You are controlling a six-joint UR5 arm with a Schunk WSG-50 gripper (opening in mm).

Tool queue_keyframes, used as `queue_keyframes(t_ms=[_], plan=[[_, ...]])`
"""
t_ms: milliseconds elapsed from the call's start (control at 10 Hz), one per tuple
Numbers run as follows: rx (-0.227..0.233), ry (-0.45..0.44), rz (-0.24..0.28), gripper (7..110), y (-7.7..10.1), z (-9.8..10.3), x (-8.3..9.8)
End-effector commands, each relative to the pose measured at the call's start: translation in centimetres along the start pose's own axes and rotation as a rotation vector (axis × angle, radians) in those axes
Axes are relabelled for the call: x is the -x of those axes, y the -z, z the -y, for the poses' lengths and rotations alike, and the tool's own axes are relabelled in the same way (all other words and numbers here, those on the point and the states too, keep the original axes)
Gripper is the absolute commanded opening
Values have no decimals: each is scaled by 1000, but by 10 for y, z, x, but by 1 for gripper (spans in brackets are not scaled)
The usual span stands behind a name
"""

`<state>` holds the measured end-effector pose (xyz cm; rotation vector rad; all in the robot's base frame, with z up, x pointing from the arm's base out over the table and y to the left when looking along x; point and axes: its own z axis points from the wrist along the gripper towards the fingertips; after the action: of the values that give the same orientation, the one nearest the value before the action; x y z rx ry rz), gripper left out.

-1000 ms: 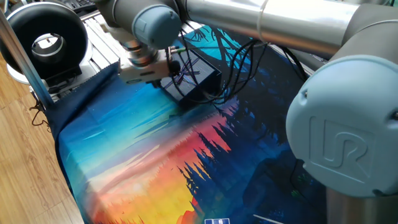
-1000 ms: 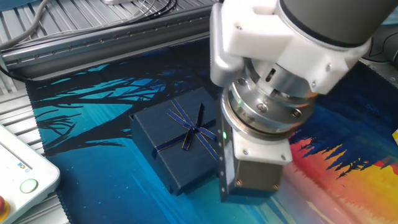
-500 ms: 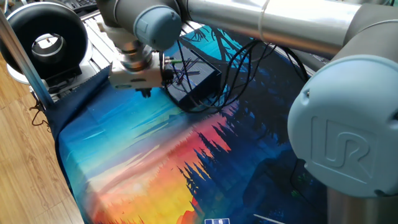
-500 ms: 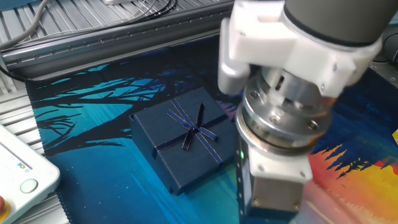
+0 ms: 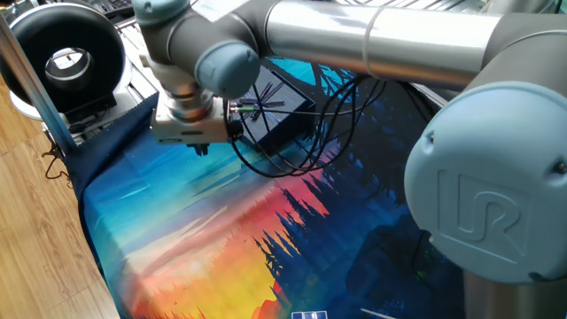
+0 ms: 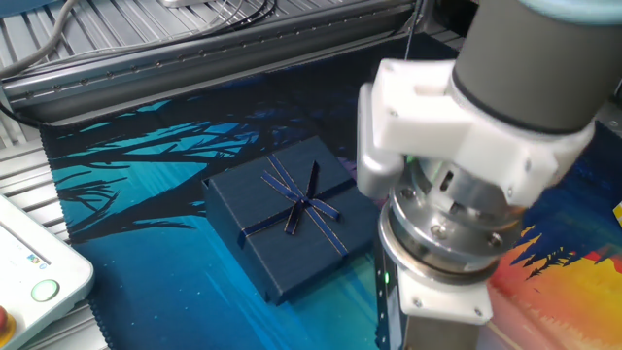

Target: Slide the outer casing onto the gift box

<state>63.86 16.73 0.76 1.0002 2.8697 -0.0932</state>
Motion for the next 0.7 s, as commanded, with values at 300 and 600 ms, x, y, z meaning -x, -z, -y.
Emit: queue_keyframes(t_ms=[300,600], plan=[[-52,35,85,7,-14,27,21],[-72,42,120,7,-8,34,29]])
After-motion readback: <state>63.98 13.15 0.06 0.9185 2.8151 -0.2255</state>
